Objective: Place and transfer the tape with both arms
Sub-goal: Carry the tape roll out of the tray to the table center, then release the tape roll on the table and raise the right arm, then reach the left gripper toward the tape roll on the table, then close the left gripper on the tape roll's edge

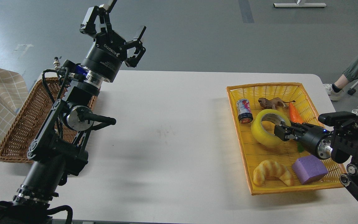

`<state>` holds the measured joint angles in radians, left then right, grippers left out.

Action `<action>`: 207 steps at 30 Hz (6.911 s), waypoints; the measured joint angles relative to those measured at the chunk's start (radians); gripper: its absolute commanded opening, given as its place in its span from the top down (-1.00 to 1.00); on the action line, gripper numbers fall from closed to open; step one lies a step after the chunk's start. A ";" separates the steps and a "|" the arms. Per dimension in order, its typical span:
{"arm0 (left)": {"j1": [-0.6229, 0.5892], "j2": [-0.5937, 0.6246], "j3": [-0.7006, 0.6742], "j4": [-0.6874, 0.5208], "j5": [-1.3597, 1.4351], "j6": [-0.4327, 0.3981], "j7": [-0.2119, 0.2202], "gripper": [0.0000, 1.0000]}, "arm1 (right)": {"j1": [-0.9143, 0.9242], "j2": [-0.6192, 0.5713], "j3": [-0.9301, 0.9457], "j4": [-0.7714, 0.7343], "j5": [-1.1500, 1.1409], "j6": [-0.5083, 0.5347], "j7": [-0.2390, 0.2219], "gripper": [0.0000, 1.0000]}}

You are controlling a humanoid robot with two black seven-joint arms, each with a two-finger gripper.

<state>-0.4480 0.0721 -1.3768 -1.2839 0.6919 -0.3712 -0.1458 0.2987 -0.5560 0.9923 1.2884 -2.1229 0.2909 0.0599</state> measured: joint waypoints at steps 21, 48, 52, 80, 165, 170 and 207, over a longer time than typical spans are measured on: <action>0.000 -0.003 0.003 0.000 0.001 0.002 0.000 -0.96 | 0.413 0.142 -0.127 -0.023 0.084 0.149 -0.009 0.45; 0.015 0.012 -0.002 -0.006 0.000 0.002 -0.002 -0.96 | 0.406 0.344 -0.399 -0.054 0.074 0.135 -0.022 0.45; 0.019 0.013 -0.004 -0.006 0.000 0.002 -0.013 -0.96 | 0.395 0.344 -0.406 -0.051 0.075 0.135 -0.022 0.44; 0.028 0.012 -0.004 -0.008 0.000 0.000 -0.018 -0.96 | 0.376 0.348 -0.344 -0.047 0.084 0.094 -0.021 -0.91; 0.033 0.138 0.645 -0.062 1.490 0.317 -0.017 -0.96 | 0.143 0.478 0.503 0.361 1.020 -0.039 0.003 -1.00; 0.028 0.138 0.675 -0.048 1.490 0.317 -0.017 -0.96 | 0.136 0.477 0.511 0.361 1.019 -0.046 0.004 -1.00; 0.024 0.143 0.763 0.176 1.490 0.408 -0.021 -0.96 | 0.051 0.488 0.557 0.403 1.021 -0.050 0.005 -1.00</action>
<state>-0.4239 0.2148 -0.6141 -1.1083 2.1817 0.0373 -0.1667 0.3493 -0.0681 1.5493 1.6919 -1.1014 0.2408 0.0645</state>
